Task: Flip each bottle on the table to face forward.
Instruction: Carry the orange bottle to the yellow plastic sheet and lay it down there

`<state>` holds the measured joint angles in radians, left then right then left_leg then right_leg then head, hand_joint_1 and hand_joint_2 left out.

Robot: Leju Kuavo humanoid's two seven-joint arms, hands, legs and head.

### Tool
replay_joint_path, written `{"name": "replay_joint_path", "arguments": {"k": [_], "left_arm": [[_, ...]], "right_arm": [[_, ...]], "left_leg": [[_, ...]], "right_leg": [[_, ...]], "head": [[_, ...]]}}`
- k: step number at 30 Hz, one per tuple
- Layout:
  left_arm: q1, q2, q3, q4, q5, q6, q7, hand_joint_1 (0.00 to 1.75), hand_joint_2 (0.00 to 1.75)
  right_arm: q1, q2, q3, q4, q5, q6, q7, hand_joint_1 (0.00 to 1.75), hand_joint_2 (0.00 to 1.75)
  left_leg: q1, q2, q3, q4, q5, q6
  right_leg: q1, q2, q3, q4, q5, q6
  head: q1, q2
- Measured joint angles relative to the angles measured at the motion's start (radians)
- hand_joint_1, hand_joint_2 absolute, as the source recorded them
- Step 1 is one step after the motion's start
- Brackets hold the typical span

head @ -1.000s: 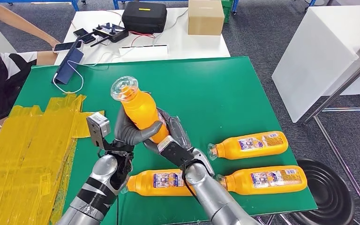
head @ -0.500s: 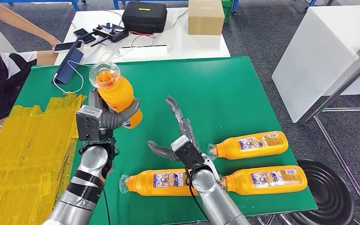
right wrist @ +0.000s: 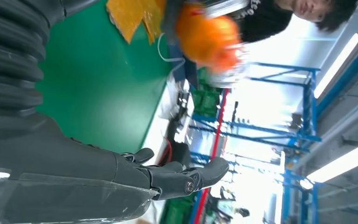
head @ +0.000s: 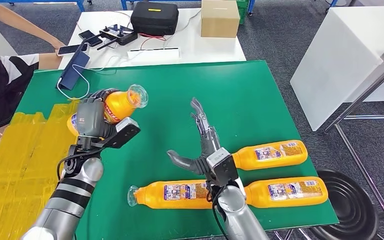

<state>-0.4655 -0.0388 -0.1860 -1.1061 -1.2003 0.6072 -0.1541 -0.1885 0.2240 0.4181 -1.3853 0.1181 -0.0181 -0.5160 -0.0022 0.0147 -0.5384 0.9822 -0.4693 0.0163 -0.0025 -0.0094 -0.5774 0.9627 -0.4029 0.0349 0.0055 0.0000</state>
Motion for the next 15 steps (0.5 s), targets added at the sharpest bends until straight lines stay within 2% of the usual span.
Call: {"name": "replay_joint_path", "arguments": {"k": [3, 6, 11, 15], "left_arm": [[-0.028, 0.029, 0.001, 0.090, -0.049, -0.071, 0.033, 1.75, 1.75], [-0.050, 0.052, 0.002, 0.167, -0.061, -0.090, 0.043, 1.75, 1.75], [-0.082, 0.086, 0.004, 0.279, -0.123, -0.132, 0.116, 1.75, 1.75], [-0.095, 0.095, 0.004, 0.321, -0.163, -0.138, 0.162, 1.75, 1.75]], "right_arm": [[0.006, -0.009, 0.000, -0.029, 0.021, -0.008, 0.005, 0.00, 1.75], [0.012, -0.017, 0.000, -0.051, 0.031, -0.008, 0.010, 0.00, 1.75], [0.021, -0.026, 0.000, -0.082, 0.058, -0.025, 0.015, 0.00, 1.75], [0.026, -0.031, 0.000, -0.092, 0.063, -0.032, 0.017, 0.00, 1.75]], "left_leg": [[0.000, 0.000, 0.000, 0.000, 0.000, 0.000], [0.000, 0.000, 0.000, 0.000, 0.000, 0.000], [0.000, 0.001, 0.000, 0.000, 0.000, 0.000], [0.000, 0.001, 0.000, 0.000, 0.000, 0.000]], "right_leg": [[0.000, 0.000, 0.000, 0.000, 0.000, 0.000], [0.000, 0.000, 0.000, 0.000, 0.000, 0.000], [0.000, 0.000, -0.001, 0.001, 0.000, 0.000], [0.000, 0.000, -0.001, 0.001, 0.000, 0.000]], "head": [[0.000, 0.000], [0.000, 0.000], [0.000, 0.000], [0.000, 0.000]]}}
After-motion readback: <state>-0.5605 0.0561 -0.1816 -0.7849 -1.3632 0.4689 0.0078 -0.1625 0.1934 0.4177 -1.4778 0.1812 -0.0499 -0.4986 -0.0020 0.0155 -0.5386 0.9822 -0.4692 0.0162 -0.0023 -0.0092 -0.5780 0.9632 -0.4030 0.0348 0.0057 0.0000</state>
